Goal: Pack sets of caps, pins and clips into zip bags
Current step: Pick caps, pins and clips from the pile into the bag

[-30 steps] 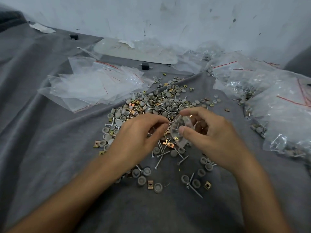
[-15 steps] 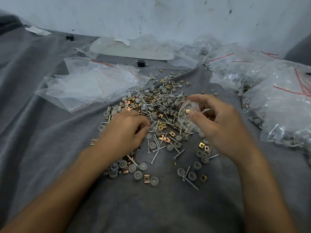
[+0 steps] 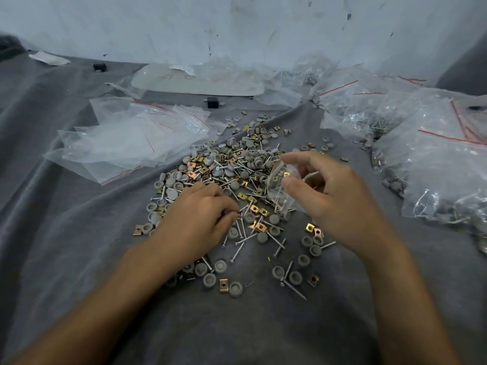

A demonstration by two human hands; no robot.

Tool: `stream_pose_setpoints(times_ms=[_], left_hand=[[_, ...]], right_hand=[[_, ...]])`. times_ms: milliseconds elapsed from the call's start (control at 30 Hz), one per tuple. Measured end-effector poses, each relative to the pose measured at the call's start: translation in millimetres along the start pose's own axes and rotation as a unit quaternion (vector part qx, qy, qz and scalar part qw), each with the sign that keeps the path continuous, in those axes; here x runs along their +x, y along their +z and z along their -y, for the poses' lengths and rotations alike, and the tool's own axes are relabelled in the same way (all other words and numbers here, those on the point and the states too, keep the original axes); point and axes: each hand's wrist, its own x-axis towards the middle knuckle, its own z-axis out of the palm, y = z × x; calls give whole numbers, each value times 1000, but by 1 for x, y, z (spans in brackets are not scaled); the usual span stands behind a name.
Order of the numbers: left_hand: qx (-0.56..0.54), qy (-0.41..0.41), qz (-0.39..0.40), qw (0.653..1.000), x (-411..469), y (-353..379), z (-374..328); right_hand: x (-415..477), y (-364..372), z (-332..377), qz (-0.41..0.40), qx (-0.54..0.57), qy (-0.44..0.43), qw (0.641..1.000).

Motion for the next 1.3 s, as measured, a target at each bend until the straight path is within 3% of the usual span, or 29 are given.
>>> stream_pose_setpoints(times_ms=[233, 500, 700, 833, 900, 967, 1067, 1300], left_hand=[[-32, -13, 23, 999, -3, 3, 3], [-136, -8, -96, 986, -3, -6, -10], [-151, 38, -97, 983, -2, 0, -31], [-226, -9, -113, 968, -3, -6, -26], [-177, -19, -85, 980, -3, -9, -17], [-85, -11, -5, 996, -5, -10, -11], [-13, -9, 81, 997, -7, -7, -10], [15, 6, 107, 994, -6, -9, -13]], right_hand=[[-3, 0, 2, 29, -19, -3, 999], [-4, 6, 6, 64, -40, -10, 997], [-4, 14, 11, 87, -38, -34, 995], [-2, 8, 6, 61, -32, -21, 997], [-3, 3, 3, 38, -25, -14, 999], [-3, 0, 2, 29, -17, -10, 999], [-3, -1, 2, 33, -15, -5, 999], [-4, -2, 4, 42, -34, -3, 999]])
